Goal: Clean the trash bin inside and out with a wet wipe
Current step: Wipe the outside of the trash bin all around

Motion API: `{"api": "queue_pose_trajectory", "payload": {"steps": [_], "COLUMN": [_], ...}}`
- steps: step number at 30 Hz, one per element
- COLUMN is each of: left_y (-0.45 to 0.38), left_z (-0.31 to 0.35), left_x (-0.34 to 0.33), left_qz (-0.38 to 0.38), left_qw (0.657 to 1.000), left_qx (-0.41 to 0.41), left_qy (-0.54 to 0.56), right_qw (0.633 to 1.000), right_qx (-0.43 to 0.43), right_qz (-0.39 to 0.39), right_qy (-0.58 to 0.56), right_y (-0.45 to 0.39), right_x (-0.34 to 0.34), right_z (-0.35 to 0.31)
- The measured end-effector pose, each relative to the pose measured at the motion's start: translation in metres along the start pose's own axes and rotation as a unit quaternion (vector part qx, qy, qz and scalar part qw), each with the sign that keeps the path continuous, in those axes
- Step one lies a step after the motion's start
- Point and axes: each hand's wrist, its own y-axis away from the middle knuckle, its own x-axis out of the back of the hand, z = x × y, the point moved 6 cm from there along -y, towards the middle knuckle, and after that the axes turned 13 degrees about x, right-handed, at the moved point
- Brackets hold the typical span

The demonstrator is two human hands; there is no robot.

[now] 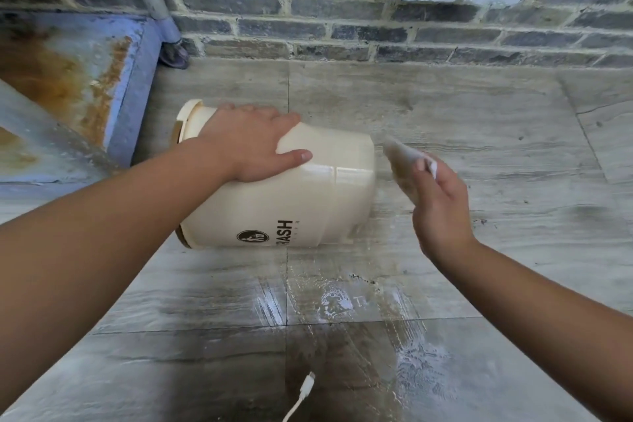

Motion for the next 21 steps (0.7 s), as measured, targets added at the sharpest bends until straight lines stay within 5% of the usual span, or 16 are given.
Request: {"api": "queue_pose_trajectory", "payload": {"steps": [3, 6, 8, 16, 21], "left_y": [-0.002, -0.006, 0.003, 0.038, 0.021], "left_z": [0.006, 0.005, 0.001, -0.018, -0.021], "left_x": [-0.004, 0.005, 0.017, -0.01, -0.008], "left_qz": [-0.029, -0.003, 0.08, 0.087, 0.089], "left_qw": [1.0, 1.0, 0.995, 0.995, 0.994], "left_qx": [0.004, 0.031, 0.05, 0.044, 0.058], "left_qy": [0.009, 0.002, 0.037, -0.017, -0.01], "right_qw": [0.981, 0.885, 0.837, 0.82, 0.77], "right_qx": [0.086, 0.181, 0.221, 0.264, 0.368], "right_qz": [-0.077, -0.243, -0.268, -0.3, -0.335], "right_qy": [0.154, 0.355, 0.424, 0.409, 0.4], "right_y": [-0.047, -0.055, -0.052, -0.056, -0.011], "right_x": [-0.039, -0.089, -0.097, -0.098, -0.092], "right_z": [-0.014, -0.003, 0.007, 0.014, 0.018]}}
